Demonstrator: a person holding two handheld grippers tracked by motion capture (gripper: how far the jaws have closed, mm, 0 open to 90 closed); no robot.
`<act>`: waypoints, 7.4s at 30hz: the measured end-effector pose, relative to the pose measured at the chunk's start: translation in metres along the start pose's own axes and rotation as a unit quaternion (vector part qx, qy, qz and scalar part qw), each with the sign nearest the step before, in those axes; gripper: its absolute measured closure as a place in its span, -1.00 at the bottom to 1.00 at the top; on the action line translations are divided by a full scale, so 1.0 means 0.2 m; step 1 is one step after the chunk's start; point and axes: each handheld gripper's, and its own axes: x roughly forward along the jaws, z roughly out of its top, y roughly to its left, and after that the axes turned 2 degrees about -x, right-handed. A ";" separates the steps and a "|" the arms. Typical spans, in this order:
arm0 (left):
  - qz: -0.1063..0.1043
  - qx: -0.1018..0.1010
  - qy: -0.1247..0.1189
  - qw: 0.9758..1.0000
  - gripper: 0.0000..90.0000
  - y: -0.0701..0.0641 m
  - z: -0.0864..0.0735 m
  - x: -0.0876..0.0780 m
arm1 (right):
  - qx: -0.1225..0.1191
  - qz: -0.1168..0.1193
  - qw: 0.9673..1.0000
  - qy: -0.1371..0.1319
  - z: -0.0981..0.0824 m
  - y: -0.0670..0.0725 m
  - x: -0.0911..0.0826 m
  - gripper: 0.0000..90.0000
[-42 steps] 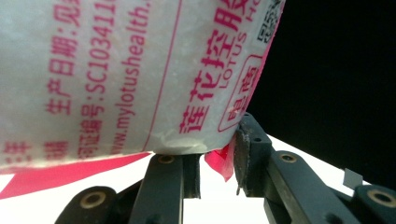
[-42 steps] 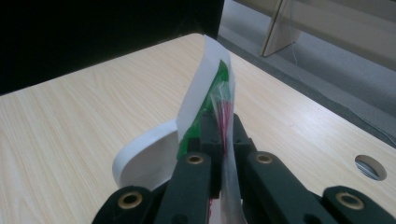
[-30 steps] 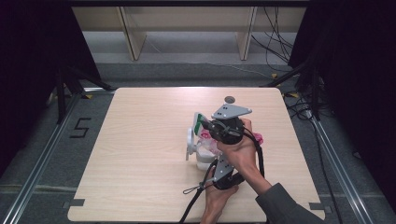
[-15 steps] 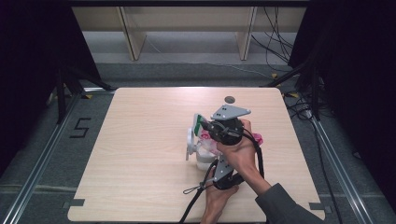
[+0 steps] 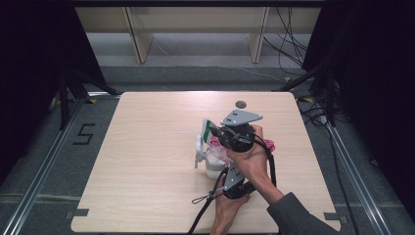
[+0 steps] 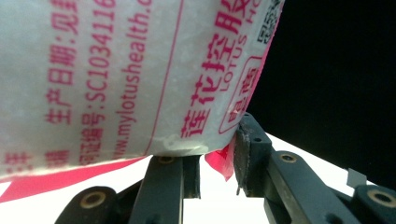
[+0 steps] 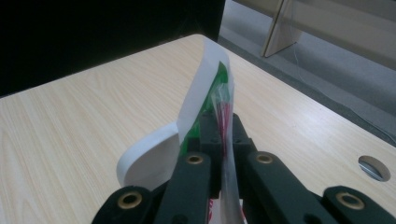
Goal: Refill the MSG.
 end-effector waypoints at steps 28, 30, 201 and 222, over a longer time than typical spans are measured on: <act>0.004 0.004 0.003 1.000 0.63 0.00 0.01 -0.01 | -0.001 0.000 1.000 -0.011 0.00 0.00 0.00 0.99; 0.002 0.005 0.004 1.000 0.63 0.00 0.00 0.00 | -0.010 0.000 1.000 0.000 0.00 0.01 0.01 0.99; -0.028 0.000 0.019 0.999 0.64 -0.02 0.01 0.00 | -0.018 -0.007 1.000 0.012 0.01 0.04 0.02 0.99; 0.000 0.018 0.050 0.999 0.62 -0.02 -0.02 0.01 | 0.003 0.002 1.000 -0.016 -0.02 -0.01 -0.07 1.00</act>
